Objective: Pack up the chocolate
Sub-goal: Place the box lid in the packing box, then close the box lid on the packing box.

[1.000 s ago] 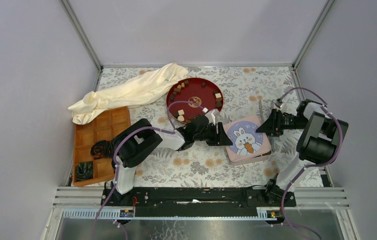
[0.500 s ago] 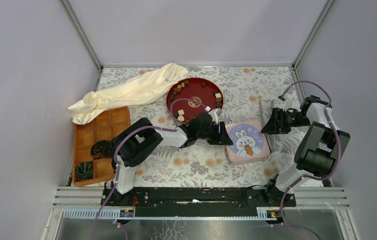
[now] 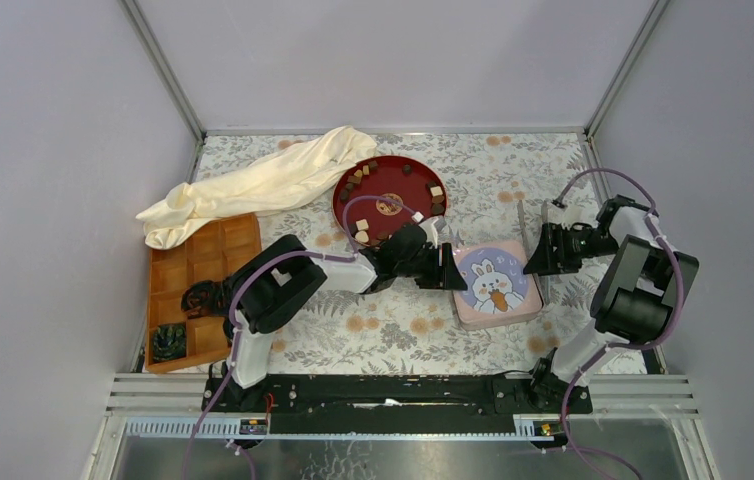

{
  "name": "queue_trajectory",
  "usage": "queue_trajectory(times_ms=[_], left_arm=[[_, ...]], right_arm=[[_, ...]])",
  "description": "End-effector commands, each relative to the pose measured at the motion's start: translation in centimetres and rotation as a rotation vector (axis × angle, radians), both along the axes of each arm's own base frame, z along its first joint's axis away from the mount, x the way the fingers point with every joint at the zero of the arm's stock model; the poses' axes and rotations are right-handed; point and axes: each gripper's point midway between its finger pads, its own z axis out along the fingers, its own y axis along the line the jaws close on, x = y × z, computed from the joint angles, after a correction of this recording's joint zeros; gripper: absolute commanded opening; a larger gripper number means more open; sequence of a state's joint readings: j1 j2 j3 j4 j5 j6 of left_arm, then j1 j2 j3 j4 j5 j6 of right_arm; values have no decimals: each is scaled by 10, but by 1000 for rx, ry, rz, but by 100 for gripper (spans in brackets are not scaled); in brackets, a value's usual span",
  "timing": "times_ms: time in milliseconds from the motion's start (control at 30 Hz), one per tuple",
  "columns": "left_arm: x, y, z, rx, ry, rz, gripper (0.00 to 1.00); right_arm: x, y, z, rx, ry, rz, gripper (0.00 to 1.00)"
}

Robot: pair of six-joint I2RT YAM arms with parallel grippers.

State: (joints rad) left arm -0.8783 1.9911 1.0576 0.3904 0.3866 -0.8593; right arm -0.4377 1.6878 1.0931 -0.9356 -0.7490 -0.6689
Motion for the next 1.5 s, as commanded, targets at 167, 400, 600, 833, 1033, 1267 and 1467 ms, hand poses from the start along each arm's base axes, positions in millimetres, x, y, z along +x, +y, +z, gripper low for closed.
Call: queue_trajectory(times_ms=[167,400,600,833,1033,1267,1467], left_arm=[[-3,-7,0,2,-9,-38,59],[-4,2,3,-11,-17,-17,64],[-3,11,5,-19,-18,9,65],[-3,22,5,-25,-27,29,67],[0,27,18,-61,-69,34,68],[2,28,31,-91,-103,38,68],[3,29,43,-123,-133,44,78]], right_arm=[[-17,33,-7,38,63,141,56],[-14,59,3,74,77,202,36],[-15,81,10,149,114,240,22],[-10,86,2,148,141,248,18],[-6,80,2,89,99,248,48],[-6,75,11,54,58,269,67],[-15,73,3,43,85,292,61]])
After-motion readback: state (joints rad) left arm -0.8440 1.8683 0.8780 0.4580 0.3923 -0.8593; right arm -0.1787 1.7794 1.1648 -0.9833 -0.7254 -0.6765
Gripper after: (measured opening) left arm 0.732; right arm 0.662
